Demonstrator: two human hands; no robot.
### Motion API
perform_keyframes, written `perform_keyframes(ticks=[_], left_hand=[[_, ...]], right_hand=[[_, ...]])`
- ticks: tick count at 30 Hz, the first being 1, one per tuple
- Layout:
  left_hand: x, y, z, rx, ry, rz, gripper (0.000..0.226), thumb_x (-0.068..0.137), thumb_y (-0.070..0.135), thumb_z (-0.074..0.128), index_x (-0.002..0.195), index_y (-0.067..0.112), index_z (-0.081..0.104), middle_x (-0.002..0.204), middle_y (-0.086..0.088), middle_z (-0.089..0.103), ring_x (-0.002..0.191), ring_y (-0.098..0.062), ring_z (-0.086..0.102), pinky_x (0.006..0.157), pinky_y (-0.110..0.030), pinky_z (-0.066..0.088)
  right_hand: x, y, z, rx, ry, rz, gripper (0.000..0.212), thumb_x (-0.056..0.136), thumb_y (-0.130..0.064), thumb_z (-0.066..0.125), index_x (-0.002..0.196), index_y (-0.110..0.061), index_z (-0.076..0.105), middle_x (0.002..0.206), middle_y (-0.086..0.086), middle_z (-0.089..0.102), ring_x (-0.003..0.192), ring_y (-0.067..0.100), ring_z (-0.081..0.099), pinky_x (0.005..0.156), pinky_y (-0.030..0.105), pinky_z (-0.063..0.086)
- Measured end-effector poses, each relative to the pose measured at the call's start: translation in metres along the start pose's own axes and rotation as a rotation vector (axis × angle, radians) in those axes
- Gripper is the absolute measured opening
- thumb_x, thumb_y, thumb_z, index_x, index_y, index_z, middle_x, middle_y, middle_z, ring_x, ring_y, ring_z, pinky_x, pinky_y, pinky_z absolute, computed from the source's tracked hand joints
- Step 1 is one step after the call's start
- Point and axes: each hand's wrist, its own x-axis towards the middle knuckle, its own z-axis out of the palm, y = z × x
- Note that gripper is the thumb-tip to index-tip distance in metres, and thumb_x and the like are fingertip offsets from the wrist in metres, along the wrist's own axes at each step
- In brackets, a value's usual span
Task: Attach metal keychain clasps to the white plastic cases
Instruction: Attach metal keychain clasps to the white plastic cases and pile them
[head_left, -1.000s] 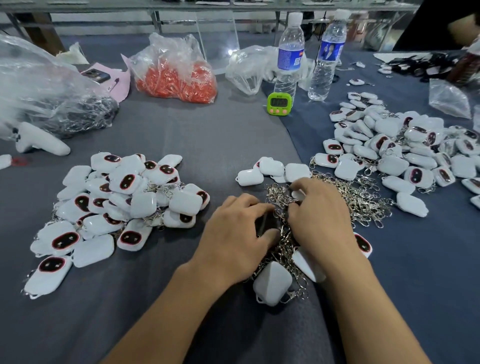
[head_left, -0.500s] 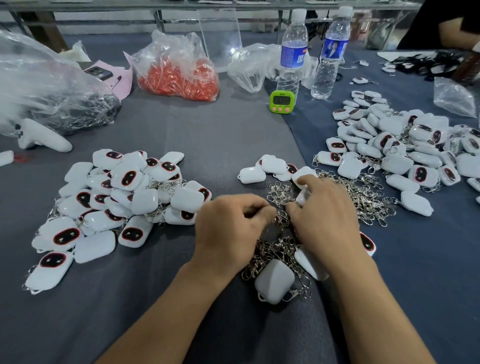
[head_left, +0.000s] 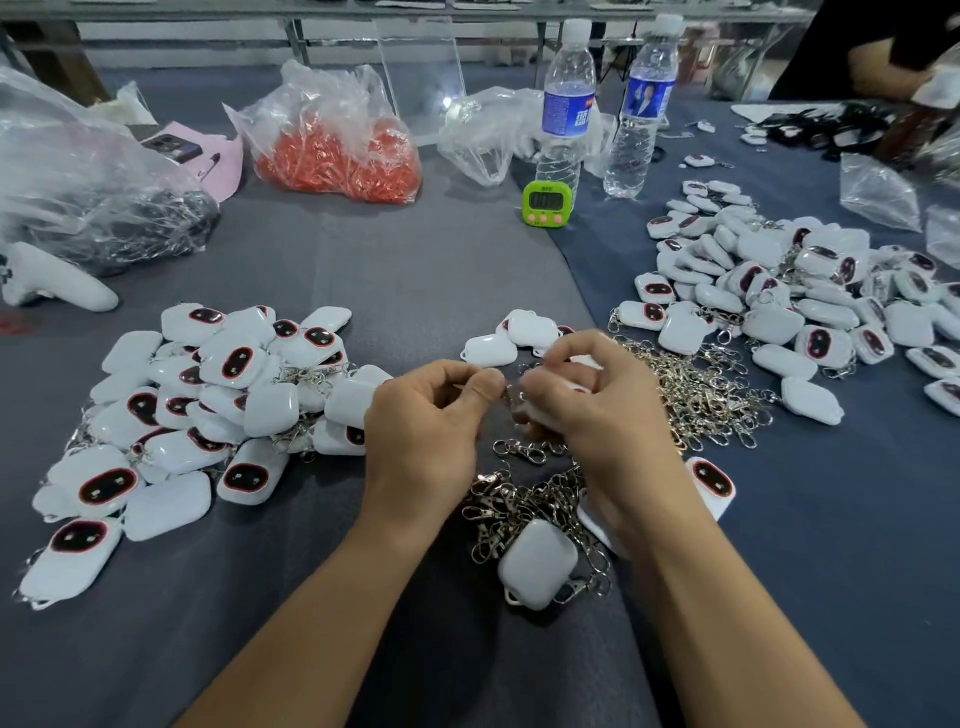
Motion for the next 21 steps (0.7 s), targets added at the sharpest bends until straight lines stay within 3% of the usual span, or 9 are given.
perform_keyframes(ticks=[4,8,11,16,21], left_hand=[[0.001,0.006,0.002,-0.274,-0.057,-0.1,0.029,0.095,0.014,0.068,0.069,0.023,0.078,0.059,0.006,0.067,0.049,-0.004,0.053,0.05,-0.016,0.042],[0.004,0.011,0.001,-0.38,-0.055,-0.119,0.037,0.097,0.01,0.064,0.064,0.02,0.076,0.044,0.009,0.041,0.04,-0.003,0.031,0.04,-0.014,0.029],[0.003,0.01,0.001,-0.386,0.012,-0.133,0.033,0.096,0.01,0.066,0.065,0.017,0.074,0.044,0.006,0.038,0.04,-0.005,0.029,0.039,-0.015,0.027],[0.0,0.005,-0.001,-0.057,0.12,-0.052,0.02,0.096,0.024,0.068,0.076,0.019,0.07,0.049,0.014,0.054,0.044,-0.002,0.043,0.047,-0.015,0.035],[-0.011,0.005,0.001,0.346,0.046,0.093,0.01,0.088,0.024,0.07,0.091,0.029,0.063,0.054,0.01,0.059,0.055,-0.002,0.055,0.052,-0.013,0.038]], right_hand=[[-0.003,0.004,0.006,-0.145,-0.199,-0.036,0.02,0.073,-0.005,0.081,0.09,-0.015,0.078,0.078,0.0,0.075,0.062,0.012,0.062,0.05,0.026,0.05],[-0.003,0.006,0.006,-0.177,-0.182,0.049,0.013,0.078,-0.004,0.081,0.077,-0.016,0.079,0.06,0.007,0.064,0.053,0.017,0.059,0.047,0.027,0.047],[-0.001,0.005,0.005,-0.161,-0.215,0.141,0.013,0.084,-0.006,0.076,0.076,-0.016,0.079,0.065,0.008,0.068,0.056,0.019,0.063,0.047,0.027,0.049],[-0.001,0.006,0.006,-0.095,-0.131,0.151,0.012,0.082,-0.003,0.076,0.076,-0.013,0.079,0.064,0.01,0.067,0.052,0.021,0.062,0.046,0.028,0.048],[0.003,0.01,0.003,-0.015,-0.007,0.079,0.019,0.073,0.003,0.076,0.084,-0.012,0.078,0.055,-0.001,0.062,0.046,0.012,0.05,0.048,0.023,0.042]])
